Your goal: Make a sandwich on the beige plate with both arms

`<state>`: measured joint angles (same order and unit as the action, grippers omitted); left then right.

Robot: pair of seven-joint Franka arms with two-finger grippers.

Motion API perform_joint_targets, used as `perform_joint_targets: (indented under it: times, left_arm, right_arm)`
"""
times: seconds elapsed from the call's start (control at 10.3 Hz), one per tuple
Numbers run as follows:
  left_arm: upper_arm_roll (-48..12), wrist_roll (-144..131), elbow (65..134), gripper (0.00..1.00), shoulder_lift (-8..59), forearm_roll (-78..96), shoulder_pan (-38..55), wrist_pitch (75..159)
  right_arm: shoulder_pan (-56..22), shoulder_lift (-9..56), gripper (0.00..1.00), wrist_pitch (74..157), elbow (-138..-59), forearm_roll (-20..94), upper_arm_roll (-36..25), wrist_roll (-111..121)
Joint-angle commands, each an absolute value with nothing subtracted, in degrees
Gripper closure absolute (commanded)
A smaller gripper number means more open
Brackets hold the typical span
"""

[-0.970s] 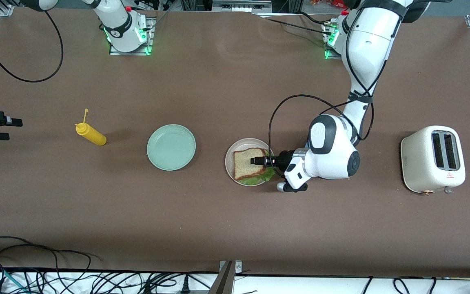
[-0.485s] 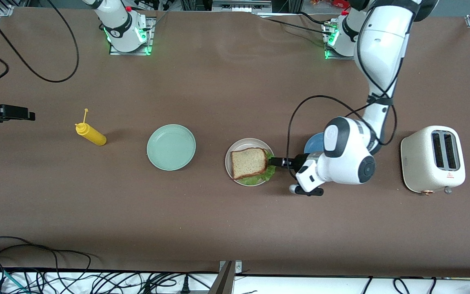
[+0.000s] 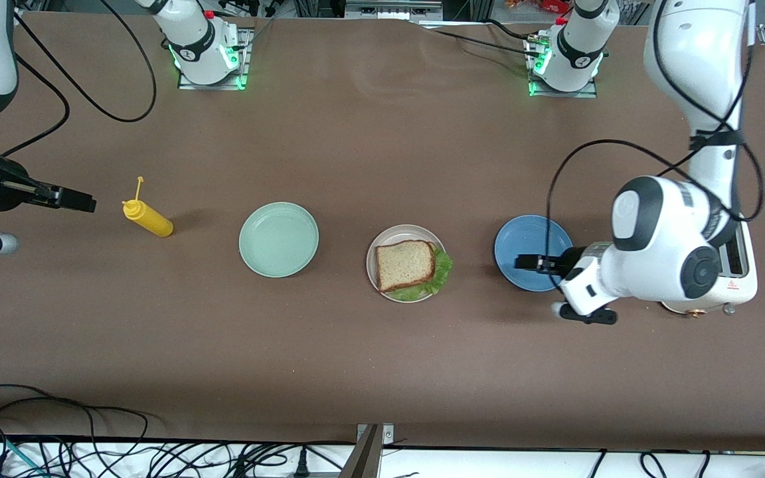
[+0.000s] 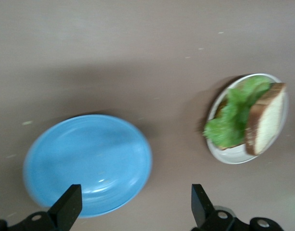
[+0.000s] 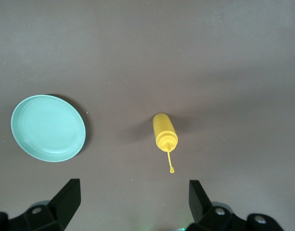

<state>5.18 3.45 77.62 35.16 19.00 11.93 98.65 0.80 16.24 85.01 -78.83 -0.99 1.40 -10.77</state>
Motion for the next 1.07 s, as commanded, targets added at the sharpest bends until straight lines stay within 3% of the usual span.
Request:
perform_joint_targets:
  times: [0.0,0.19,0.97]
  left_arm:
    - [5.3,3.4,78.7,0.00,30.6,10.1,10.8,94.9]
    - [6.3,3.3,78.7,0.00,28.1,2.7,10.5,92.7]
    - [11.6,3.6,78.7,0.00,20.0,-2.4,10.2,84.3]
  right_arm:
    - [3.9,7.8,0.00,92.6,-92.1,-0.5,3.0,-11.8]
    - [7.2,4.3,0.00,98.2,-98.3,0.3,5.0,-11.8]
    - [7.2,4.8,0.00,101.3,-98.2,0.5,5.1,-12.8]
